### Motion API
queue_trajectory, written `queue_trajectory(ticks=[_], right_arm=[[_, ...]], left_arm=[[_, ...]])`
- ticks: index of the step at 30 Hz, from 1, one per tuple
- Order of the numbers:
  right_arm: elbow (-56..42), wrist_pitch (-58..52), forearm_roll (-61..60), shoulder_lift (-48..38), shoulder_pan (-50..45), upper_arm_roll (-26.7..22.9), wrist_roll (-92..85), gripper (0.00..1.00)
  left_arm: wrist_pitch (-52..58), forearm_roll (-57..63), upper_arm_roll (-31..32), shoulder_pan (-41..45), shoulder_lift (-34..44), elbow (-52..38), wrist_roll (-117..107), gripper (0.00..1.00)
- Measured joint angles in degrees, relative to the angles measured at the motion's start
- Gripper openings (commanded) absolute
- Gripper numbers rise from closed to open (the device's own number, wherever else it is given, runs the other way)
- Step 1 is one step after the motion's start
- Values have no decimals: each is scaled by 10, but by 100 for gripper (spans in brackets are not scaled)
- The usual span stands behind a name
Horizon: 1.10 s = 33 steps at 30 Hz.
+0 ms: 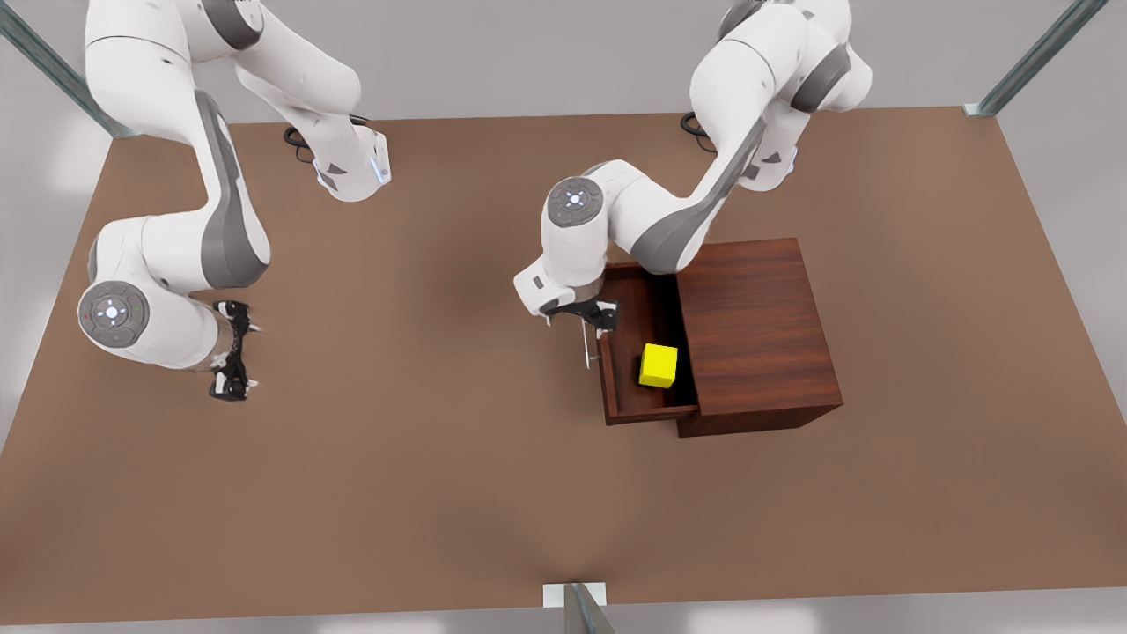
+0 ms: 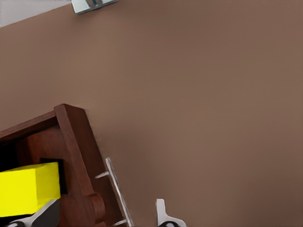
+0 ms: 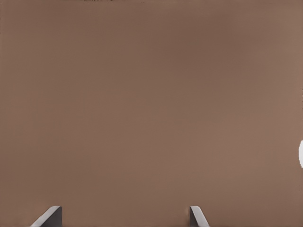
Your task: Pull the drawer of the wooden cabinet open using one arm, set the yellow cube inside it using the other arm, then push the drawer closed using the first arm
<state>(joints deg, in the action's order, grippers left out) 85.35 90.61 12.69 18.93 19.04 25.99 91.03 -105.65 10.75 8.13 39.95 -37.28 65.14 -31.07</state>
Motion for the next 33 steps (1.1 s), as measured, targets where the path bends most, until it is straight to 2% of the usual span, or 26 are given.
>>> queue_trajectory(ticks=[2,3,5,6,7,8,9,10,12,26,33], right_arm=[[-8,-8,-2,2,-9,-19,-85,100],[-9,-11,-9,2,-38,-52,-128,100],[-13,-14,-51,-3,-216,-285,-214,100],[-14,-14,-65,-13,-266,-350,-251,100],[-15,-13,-69,-20,-277,-368,-286,100],[-17,-12,-65,-21,-244,-329,-317,100],[-18,-12,-61,-23,-180,-252,-347,100],[-18,-11,-62,-25,-141,-209,-377,100],[-19,-12,-64,-25,-110,-176,-432,100],[-19,-17,-66,-22,-102,-162,-686,100],[-19,-17,-65,-22,-102,-162,-755,100]], left_arm=[[-26,24,0,17,-22,-1,-48,100],[-38,35,0,23,-32,-1,-71,100],[-62,51,0,28,-49,-1,-113,100],[-71,57,-1,29,-55,-1,-132,100],[-80,61,-1,30,-60,0,-150,100],[-87,67,-1,33,-65,1,-168,100],[-93,74,-1,35,-74,3,-184,100],[-98,80,-1,36,-82,4,-199,100],[-107,93,-3,36,-95,9,-228,100],[-120,117,-13,18,-103,59,-339,100],[-75,120,-29,15,-89,63,-350,100]])
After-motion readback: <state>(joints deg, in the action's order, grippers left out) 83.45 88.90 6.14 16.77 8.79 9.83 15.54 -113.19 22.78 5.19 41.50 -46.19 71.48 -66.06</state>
